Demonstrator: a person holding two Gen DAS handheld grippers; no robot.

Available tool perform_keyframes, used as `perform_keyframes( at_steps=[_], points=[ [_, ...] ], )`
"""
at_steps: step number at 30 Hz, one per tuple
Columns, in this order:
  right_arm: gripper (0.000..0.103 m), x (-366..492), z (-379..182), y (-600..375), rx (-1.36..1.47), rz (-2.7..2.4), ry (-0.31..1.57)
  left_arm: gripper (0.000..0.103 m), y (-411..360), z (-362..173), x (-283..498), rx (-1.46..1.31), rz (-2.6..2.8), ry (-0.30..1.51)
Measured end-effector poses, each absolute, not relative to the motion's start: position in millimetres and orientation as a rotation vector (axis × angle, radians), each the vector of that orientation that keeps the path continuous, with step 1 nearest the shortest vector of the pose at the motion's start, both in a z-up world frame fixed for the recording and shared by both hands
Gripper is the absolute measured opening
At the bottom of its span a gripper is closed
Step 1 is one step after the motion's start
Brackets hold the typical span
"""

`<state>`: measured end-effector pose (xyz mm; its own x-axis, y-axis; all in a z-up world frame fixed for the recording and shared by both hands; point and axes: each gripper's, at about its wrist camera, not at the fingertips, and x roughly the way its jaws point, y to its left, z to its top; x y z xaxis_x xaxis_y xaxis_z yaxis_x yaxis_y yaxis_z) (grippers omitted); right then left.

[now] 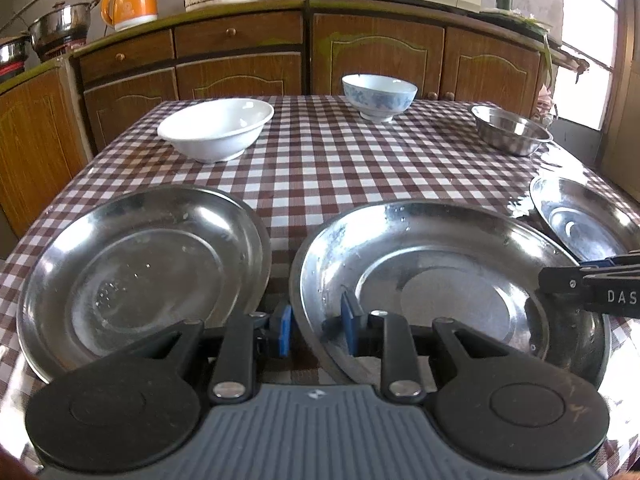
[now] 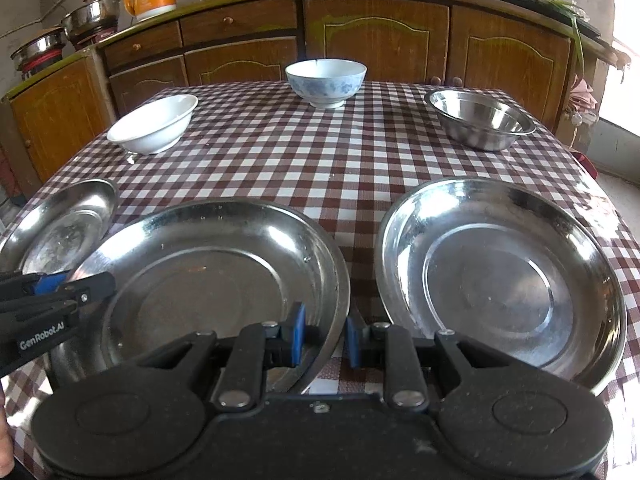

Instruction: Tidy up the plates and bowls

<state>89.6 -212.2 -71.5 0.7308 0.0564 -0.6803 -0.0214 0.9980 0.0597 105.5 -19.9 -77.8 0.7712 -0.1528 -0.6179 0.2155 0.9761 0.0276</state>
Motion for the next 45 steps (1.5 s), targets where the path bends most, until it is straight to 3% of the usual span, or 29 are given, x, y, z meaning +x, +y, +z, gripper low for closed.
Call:
perform_keyframes(
  at_steps=[22,26,30,33,37,41,43,45],
  points=[
    [0.028,93.4,-76.3,-212.2,0.049,0.044,0.755,0.028,-19.9,-82.3,111.6,0.092,-0.190,0.672],
    [0.028,92.5,-74.7,-209.8,0.035,0.040,0.749,0.030,-21.2,-82.8,110.8,0.109,-0.181,0.664],
    [0.028,91.9,-73.8,-208.9,0.025,0.034,0.749,0.042,-20.5,-80.9,108.7,0.107,-0.174,0.652],
    [0.029,90.2,-73.6,-207.9,0.012,0.033,0.746,0.042,-18.9,-79.3,109.0,0.100,-0.176,0.654],
    [0.052,87.2,-69.2,-209.5,0.012,0.009,0.727,0.045,-18.9,-77.5,106.9,0.099,-0.172,0.656],
    [0.066,82.8,-62.2,-207.3,0.007,0.016,0.709,0.054,-17.3,-72.8,104.2,0.087,-0.168,0.647],
    [0.074,78.8,-57.6,-203.9,-0.013,0.013,0.687,0.060,-16.5,-69.4,102.8,0.085,-0.163,0.635],
    [0.075,75.8,-54.0,-201.7,-0.032,0.011,0.671,0.074,-14.9,-66.1,100.4,0.092,-0.133,0.615]
  ],
)
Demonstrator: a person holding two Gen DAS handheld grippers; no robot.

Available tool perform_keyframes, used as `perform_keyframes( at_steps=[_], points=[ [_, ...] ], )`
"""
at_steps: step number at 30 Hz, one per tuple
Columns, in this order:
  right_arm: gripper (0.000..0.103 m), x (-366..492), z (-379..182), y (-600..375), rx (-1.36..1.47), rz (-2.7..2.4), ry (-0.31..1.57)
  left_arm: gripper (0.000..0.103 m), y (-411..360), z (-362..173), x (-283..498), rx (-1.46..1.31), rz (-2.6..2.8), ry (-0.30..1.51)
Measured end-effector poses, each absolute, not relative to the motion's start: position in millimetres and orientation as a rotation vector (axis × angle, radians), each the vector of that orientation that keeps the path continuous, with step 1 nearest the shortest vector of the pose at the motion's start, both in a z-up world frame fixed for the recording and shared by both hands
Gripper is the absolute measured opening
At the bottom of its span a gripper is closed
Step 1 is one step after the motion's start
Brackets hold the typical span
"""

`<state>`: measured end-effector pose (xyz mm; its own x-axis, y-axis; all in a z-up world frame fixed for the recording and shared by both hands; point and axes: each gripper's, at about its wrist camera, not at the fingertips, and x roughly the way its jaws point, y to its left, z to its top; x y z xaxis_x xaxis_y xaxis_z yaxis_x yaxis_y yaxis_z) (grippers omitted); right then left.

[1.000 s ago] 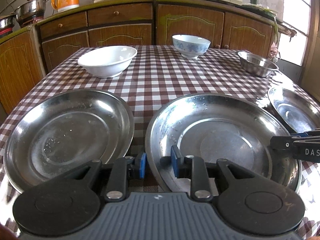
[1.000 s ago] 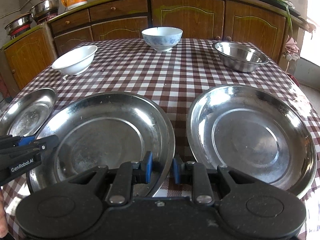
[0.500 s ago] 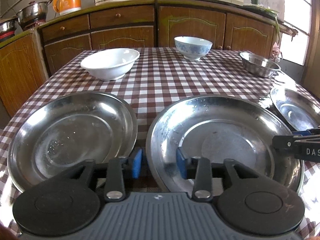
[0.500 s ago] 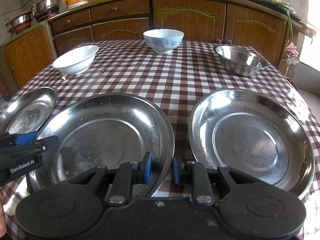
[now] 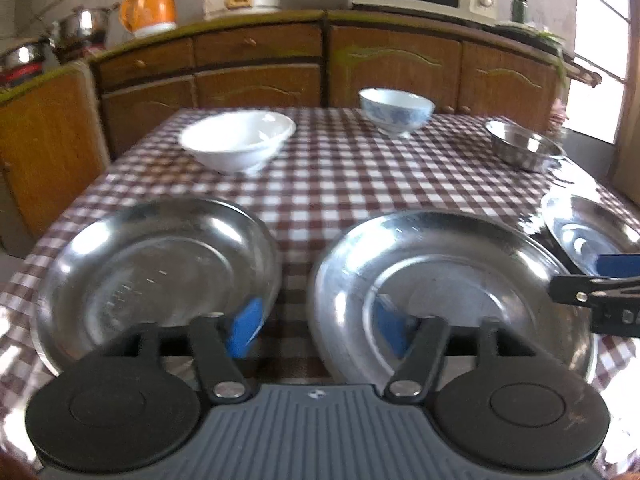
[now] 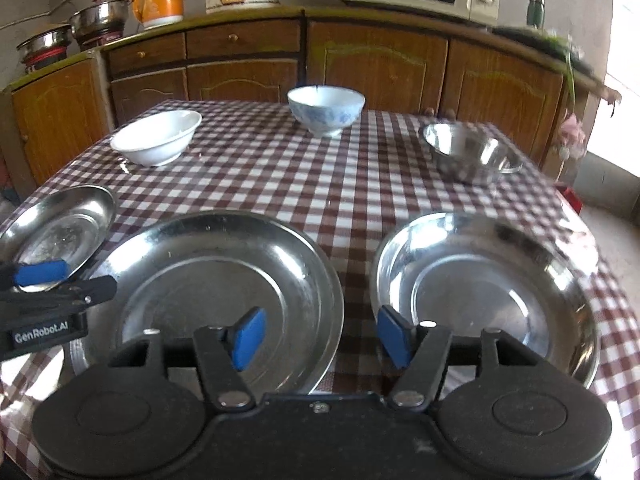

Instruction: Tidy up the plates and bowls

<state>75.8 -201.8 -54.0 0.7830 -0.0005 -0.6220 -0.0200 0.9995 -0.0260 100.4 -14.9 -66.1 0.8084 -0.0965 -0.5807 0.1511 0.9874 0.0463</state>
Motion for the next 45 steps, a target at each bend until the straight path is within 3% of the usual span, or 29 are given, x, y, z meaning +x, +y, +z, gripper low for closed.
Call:
perform_keyframes(
  at_steps=[14,27,45],
  points=[
    [0.075,60.4,-33.8,-188.6,-0.024,0.053,0.635,0.076,1.6,-43.0,85.8,0.047,-0.105,0.594],
    [0.075,54.4,-18.7,-156.5,-0.039,0.117,0.613,0.086,20.0,-20.0,71.2,0.016,-0.051,0.567],
    [0.075,56.3,-8.8,-97.9,-0.073,0.216,0.603,0.088,55.6,-6.2,62.8,-0.009,0.021,0.561]
  ],
)
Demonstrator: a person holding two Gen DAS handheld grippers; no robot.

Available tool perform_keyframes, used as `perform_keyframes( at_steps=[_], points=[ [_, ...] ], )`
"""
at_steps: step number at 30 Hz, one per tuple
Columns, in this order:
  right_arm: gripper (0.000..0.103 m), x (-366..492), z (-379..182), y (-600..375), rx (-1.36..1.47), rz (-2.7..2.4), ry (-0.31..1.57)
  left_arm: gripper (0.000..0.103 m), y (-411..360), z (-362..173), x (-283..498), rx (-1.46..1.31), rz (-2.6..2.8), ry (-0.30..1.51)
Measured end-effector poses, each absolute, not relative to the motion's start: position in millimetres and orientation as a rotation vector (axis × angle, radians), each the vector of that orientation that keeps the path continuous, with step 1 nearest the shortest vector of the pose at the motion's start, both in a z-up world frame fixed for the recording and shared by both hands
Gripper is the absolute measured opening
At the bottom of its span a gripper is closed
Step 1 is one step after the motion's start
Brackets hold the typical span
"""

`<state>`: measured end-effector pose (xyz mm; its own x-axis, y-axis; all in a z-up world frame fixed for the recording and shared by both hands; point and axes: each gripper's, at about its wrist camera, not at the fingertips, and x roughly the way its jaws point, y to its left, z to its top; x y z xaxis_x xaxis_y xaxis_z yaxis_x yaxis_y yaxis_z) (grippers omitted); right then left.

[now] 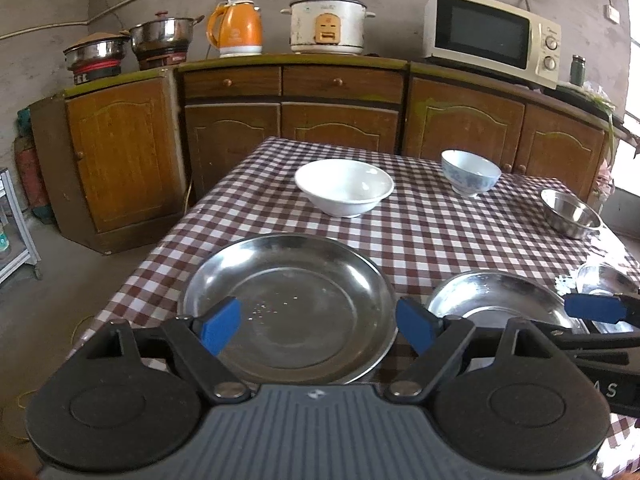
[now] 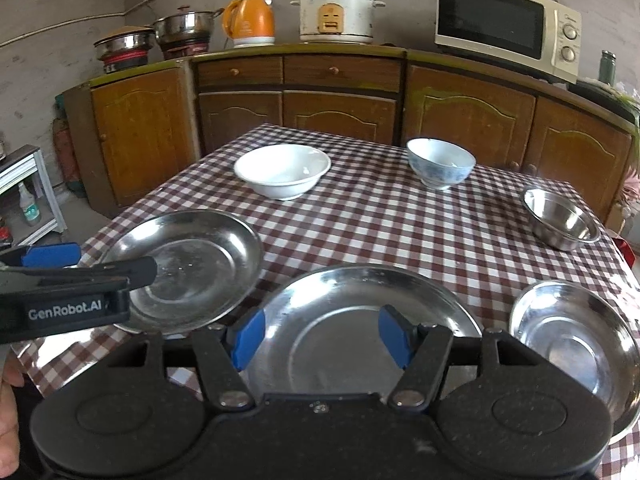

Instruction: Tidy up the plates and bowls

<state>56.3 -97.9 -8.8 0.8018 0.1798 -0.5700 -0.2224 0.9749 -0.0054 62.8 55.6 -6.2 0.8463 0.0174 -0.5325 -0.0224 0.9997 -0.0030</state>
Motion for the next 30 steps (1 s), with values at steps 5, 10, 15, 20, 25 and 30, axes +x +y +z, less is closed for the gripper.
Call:
perform_keyframes(
  at_steps=[5,10,15,20,25,30],
  points=[
    [0.075,57.1,-6.6,-86.3,-0.080,0.237,0.602,0.088,63.4,-6.5,64.0,-0.011,0.034,0.565],
    [0.075,59.1,-5.8,-77.3,-0.086,0.247,0.602,0.088,71.7,-5.4,64.7,-0.013,0.044,0.567],
    [0.075,61.0,-6.4,-68.4,-0.092,0.260,0.605,0.088,79.8,-5.0,65.2,-0.017,0.050,0.566],
    [0.075,63.1,-7.1,-59.6,-0.098,0.272,0.606,0.088,90.3,-5.7,66.5,-0.027,0.065,0.568],
    [0.075,66.2,-6.2,-50.5,-0.108,0.281,0.604,0.089,101.3,-6.4,68.4,-0.034,0.085,0.571],
    [0.075,71.3,-5.1,-43.0,-0.109,0.288,0.603,0.089,110.6,-6.4,72.2,-0.039,0.097,0.575]
  ],
)
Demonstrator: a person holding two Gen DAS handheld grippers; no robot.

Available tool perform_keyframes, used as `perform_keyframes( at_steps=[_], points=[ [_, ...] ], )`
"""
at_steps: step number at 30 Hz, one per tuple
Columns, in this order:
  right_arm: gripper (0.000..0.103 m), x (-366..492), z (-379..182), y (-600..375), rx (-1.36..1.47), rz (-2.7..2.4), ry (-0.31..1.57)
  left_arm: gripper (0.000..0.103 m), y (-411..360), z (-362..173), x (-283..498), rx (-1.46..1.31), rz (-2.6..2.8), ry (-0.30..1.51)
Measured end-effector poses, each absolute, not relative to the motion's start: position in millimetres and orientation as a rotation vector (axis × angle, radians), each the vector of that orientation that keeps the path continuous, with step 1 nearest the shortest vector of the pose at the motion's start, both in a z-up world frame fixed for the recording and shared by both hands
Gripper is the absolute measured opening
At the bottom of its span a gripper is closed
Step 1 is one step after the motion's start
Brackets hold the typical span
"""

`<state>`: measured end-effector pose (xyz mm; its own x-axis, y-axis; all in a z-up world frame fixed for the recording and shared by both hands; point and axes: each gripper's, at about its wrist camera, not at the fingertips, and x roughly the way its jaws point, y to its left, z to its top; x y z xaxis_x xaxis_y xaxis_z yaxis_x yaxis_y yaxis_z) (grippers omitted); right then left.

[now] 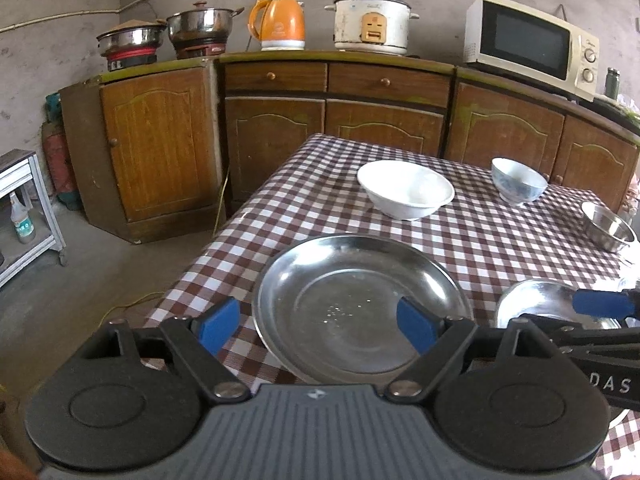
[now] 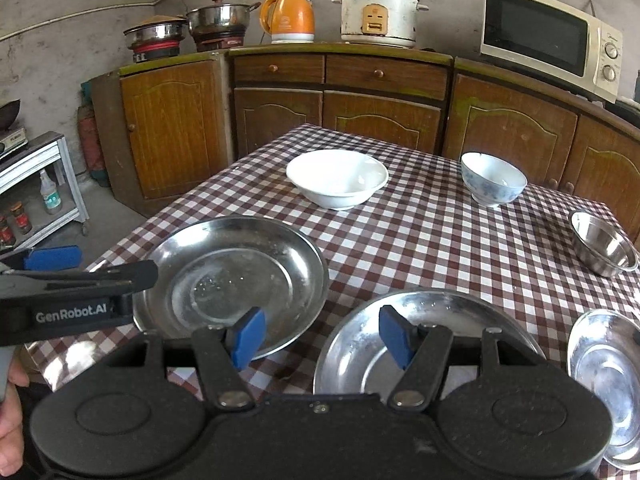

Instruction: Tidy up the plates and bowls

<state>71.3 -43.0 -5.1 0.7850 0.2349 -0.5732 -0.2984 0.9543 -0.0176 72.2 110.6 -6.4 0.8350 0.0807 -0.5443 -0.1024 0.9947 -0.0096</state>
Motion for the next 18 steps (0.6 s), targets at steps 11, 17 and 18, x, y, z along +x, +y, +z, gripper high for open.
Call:
perform_keyframes(
  at_steps=[11,17,18],
  points=[
    [0.075,83.8,-7.5,-28.7,-0.119,0.298,0.609,0.089,124.1,-9.5,78.8,-0.040,0.110,0.583],
    [0.075,89.1,-9.6,-25.3,-0.119,0.295,0.614,0.089,129.7,-11.4,84.0,-0.038,0.113,0.590],
    [0.075,90.1,-9.9,-25.0,-0.118,0.296,0.615,0.089,130.7,-12.0,84.8,-0.038,0.115,0.591]
  ],
)
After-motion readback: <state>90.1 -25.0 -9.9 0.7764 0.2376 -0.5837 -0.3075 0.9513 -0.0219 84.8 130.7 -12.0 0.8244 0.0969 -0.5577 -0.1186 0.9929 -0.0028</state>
